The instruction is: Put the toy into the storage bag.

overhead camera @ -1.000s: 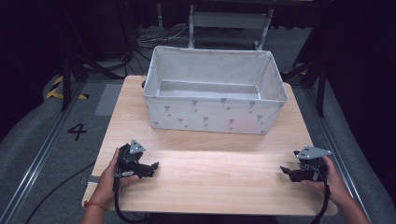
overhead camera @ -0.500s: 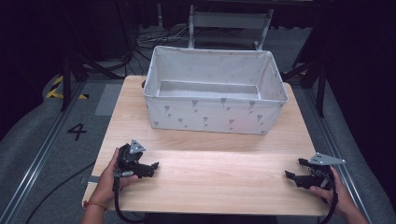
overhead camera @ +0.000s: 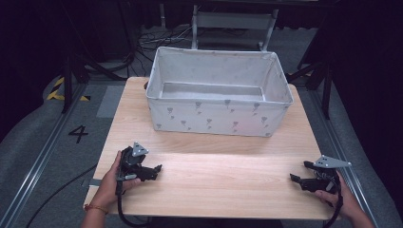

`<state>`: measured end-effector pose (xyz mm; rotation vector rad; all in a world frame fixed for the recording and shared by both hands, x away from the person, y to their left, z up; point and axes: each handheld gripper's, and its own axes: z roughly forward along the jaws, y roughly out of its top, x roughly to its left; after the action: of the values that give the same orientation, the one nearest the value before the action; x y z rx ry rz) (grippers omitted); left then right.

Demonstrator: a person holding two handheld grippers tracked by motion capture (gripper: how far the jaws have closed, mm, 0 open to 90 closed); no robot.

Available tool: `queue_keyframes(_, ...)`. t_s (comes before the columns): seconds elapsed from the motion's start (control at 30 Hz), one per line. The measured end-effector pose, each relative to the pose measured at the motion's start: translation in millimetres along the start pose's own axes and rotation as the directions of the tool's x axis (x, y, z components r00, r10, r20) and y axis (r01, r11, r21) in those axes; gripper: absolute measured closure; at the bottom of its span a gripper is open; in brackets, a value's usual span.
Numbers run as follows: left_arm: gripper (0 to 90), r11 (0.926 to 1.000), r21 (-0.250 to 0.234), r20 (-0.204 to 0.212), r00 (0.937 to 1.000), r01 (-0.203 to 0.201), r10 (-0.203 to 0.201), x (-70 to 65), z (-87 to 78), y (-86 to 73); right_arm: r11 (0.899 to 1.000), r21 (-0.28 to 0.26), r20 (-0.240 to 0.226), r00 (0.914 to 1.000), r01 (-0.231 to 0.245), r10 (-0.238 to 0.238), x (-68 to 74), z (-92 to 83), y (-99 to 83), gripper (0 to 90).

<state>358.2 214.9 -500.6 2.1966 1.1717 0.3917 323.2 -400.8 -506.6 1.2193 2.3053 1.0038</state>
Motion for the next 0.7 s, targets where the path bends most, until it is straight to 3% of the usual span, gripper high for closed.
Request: queue_keyframes(0.7, 0.0, 1.0000, -0.004, -0.010, 0.9999, 0.009, -0.009, -0.6, 0.3, -0.5, 1.000, 0.000, 0.000, 1.0000, 0.000, 0.000, 0.0, 0.0, 0.0, 15.5)
